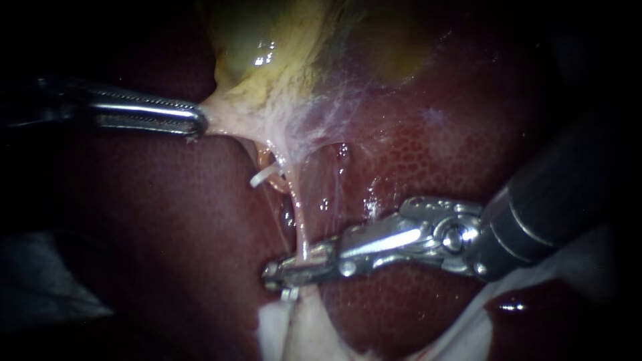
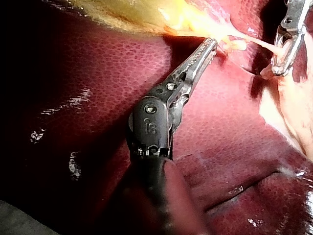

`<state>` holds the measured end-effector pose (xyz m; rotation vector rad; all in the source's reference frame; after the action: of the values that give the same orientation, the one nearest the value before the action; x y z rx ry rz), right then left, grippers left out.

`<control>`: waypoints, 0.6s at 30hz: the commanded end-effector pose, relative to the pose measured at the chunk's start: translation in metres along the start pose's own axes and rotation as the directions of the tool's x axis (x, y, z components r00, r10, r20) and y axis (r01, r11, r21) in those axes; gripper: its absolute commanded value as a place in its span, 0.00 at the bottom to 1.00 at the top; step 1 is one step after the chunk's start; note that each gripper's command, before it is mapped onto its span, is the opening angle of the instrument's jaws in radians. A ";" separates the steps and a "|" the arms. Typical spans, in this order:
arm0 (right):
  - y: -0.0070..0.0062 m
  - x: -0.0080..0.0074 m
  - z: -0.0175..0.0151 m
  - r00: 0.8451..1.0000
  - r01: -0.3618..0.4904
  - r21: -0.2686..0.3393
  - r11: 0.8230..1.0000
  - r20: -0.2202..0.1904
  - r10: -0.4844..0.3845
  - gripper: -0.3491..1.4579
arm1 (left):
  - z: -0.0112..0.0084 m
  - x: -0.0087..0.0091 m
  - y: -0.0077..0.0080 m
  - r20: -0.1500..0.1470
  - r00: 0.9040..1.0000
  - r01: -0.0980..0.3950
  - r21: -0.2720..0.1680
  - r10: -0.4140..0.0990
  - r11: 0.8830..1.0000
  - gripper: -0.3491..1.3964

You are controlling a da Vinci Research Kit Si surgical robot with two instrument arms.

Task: Going back first clip right tube

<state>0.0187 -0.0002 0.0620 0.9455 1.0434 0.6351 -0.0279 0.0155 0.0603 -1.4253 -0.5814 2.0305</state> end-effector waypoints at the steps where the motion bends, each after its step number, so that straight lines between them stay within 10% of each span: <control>1: 0.0001 0.0000 0.0002 1.000 0.007 0.003 1.000 -0.004 -0.007 0.10 | 0.0000 0.0001 0.0000 0.000 1.000 0.000 0.000 0.000 1.000 0.00; 6: 0.0014 -0.0006 0.0013 0.992 0.130 -0.003 0.992 -0.004 -0.130 0.41 | -0.0001 0.0001 0.0001 0.000 1.000 0.000 0.000 0.000 1.000 0.00; 18: 0.0053 -0.0022 -0.0005 0.992 0.125 -0.111 0.986 -0.018 -0.128 0.47 | -0.0004 0.0000 -0.0001 0.000 1.000 0.000 0.000 0.000 1.000 0.00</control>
<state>0.0169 0.0007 0.0677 0.7602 1.0654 0.5890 -0.0275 0.0155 0.0602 -1.4244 -0.5791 2.0307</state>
